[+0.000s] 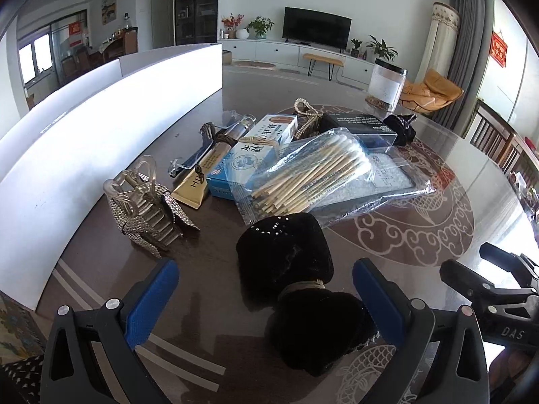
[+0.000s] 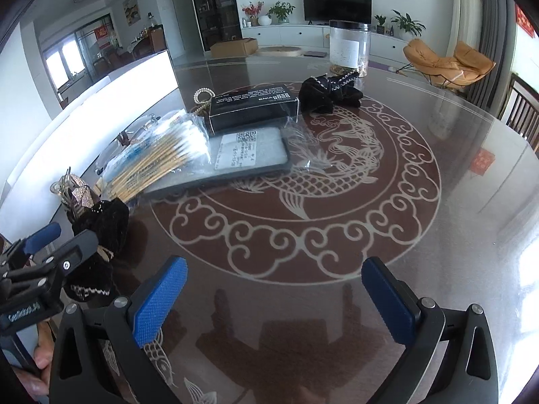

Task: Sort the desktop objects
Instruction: 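Lower the right tool over the cotton swab bag and close on it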

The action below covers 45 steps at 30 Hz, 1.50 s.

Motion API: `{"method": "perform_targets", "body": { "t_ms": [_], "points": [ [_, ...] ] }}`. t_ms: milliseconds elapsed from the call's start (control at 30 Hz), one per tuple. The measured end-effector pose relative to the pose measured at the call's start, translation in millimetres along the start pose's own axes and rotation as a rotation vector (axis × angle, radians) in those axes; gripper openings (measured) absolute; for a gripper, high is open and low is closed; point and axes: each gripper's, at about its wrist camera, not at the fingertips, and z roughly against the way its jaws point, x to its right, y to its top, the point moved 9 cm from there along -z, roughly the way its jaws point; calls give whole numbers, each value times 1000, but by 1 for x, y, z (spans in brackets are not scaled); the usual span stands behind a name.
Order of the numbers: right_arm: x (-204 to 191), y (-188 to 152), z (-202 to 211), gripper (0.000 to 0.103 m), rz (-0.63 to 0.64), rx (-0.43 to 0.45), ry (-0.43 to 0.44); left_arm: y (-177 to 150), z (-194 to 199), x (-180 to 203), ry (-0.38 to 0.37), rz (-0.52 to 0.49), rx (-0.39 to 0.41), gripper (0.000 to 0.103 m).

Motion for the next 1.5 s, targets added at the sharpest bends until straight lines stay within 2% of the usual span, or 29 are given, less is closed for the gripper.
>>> {"method": "perform_targets", "body": {
  "t_ms": [133, 233, 367, 500, 633, 1500],
  "points": [
    [10, -7, 4, 103, -49, 35, 2, -6, -13, 0, -2, 3, -59, 103],
    [14, -11, -2, 103, -76, 27, -6, -9, -18, -5, -2, 24, -82, 103],
    [12, -7, 4, 103, -62, 70, -21, -13, -24, -8, 7, 32, -109, 103],
    [16, -6, 7, 103, -80, 90, -14, -16, -26, -5, 39, -8, -116, 103],
    [20, -8, 2, 103, -95, 59, -32, -17, -26, -5, 58, -33, -127, 103],
    [19, -9, 0, 103, -87, 50, -42, -14, -28, -5, 38, -60, -119, 103]
  ]
}}
